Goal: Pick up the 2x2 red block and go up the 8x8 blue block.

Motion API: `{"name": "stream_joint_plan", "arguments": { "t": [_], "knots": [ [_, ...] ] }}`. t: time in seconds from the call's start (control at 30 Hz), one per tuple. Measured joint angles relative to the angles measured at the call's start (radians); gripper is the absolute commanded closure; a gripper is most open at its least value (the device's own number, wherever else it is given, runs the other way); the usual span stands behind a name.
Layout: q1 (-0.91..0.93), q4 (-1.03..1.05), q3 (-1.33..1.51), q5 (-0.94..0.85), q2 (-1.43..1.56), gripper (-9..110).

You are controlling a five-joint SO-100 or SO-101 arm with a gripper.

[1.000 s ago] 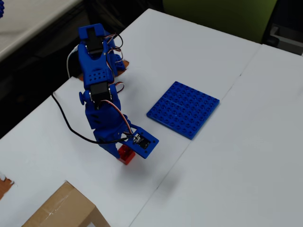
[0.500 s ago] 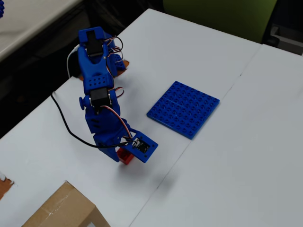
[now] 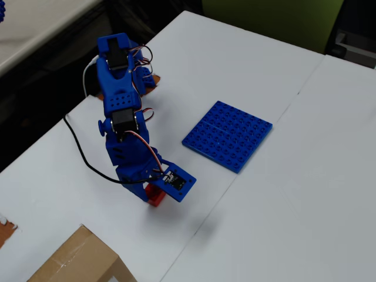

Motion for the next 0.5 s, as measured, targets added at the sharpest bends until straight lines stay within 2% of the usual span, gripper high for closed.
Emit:
{"name": "stream_joint_plan", "arguments": {
  "t": [0.1, 0.5],
  "knots": [
    [0.0, 0.0, 0.0, 0.0, 0.0, 101],
    [-0.011, -0.002, 0.0, -0.006, 0.0, 101]
  ]
}}
